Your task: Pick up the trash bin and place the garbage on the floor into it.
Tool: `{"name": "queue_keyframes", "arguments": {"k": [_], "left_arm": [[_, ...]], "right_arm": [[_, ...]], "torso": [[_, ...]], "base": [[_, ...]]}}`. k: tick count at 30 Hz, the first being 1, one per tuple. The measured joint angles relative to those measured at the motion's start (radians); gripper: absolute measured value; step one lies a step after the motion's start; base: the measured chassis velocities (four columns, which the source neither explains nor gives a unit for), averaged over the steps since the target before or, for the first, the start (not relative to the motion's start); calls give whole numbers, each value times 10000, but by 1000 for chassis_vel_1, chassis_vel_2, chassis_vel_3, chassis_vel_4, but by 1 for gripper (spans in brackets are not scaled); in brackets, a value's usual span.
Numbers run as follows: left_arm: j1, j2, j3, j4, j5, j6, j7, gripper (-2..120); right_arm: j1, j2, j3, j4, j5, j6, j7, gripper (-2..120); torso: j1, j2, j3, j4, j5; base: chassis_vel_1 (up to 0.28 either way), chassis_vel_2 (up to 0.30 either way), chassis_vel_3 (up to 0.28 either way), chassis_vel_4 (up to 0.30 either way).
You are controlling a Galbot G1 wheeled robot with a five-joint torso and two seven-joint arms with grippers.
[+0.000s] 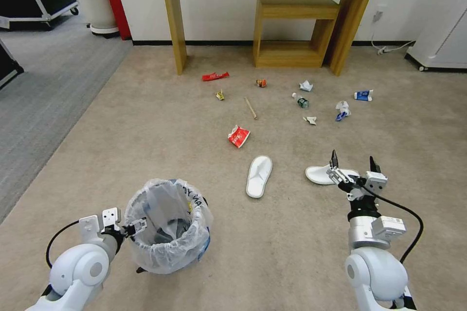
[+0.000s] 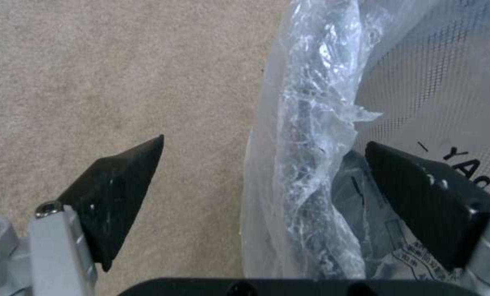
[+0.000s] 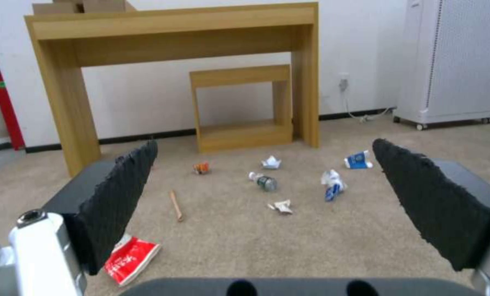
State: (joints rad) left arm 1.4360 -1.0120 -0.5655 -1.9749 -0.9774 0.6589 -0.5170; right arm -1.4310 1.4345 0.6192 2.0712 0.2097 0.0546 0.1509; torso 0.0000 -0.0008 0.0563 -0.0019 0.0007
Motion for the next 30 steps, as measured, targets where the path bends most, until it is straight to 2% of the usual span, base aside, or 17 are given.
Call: {"name": "queue_keyframes", "arguments": {"k": [7,9,10,12,14,16,18,19,21,23,26,30], "left_arm": [[2,51,77,38,-61,-13,-7,82],[42,71,100,24,-61,-17,0,71],[42,71,100,24,-61,-17,0,71],[122,125,132,-5,-37,-19,11,59],[143,140,137,-11,-27,-20,13,56],[196,167,141,-22,-13,-21,18,45],[200,169,141,-23,-12,-21,18,45],[219,180,144,-27,-3,-21,19,35],[245,191,148,-42,1,-22,19,29],[254,194,149,-51,3,-22,20,27],[290,201,157,-87,27,-22,21,7],[308,200,158,-112,69,-21,31,2]], "right_arm": [[9,15,3,-21,-29,46,-5,100],[9,19,4,-27,-36,79,-9,100],[9,19,4,-27,-36,79,-9,100],[6,32,-7,-28,-45,112,-18,100],[5,38,-12,-29,-48,118,-21,100],[5,54,-29,-30,-61,136,-28,100],[5,55,-32,-31,-63,139,-29,100],[5,62,-42,-31,-75,151,-30,100],[3,68,-52,-32,-89,161,-35,100],[0,69,-54,-31,-92,162,-37,100],[-4,73,-62,-31,-99,171,-41,100],[-9,74,-64,-28,-101,171,-42,100]], "torso": [[0,2,-1,1,-1],[0,1,-1,0,-2],[0,1,-1,0,-2],[0,2,0,-1,-2],[0,2,0,-1,-2],[-1,2,0,-1,-2],[0,2,0,-1,-3],[0,2,-1,-1,-2],[0,2,0,-1,-3],[0,2,-1,-1,-4],[0,2,0,-1,-4],[0,2,1,-1,-6]], "base": [[0,0,0,0],[0,0,0,0],[0,0,0,0],[0,0,0,0],[0,0,0,0],[0,0,0,0],[0,0,0,0],[0,0,0,0],[0,0,0,0],[0,0,0,0],[0,0,0,0],[0,0,0,0]]}}
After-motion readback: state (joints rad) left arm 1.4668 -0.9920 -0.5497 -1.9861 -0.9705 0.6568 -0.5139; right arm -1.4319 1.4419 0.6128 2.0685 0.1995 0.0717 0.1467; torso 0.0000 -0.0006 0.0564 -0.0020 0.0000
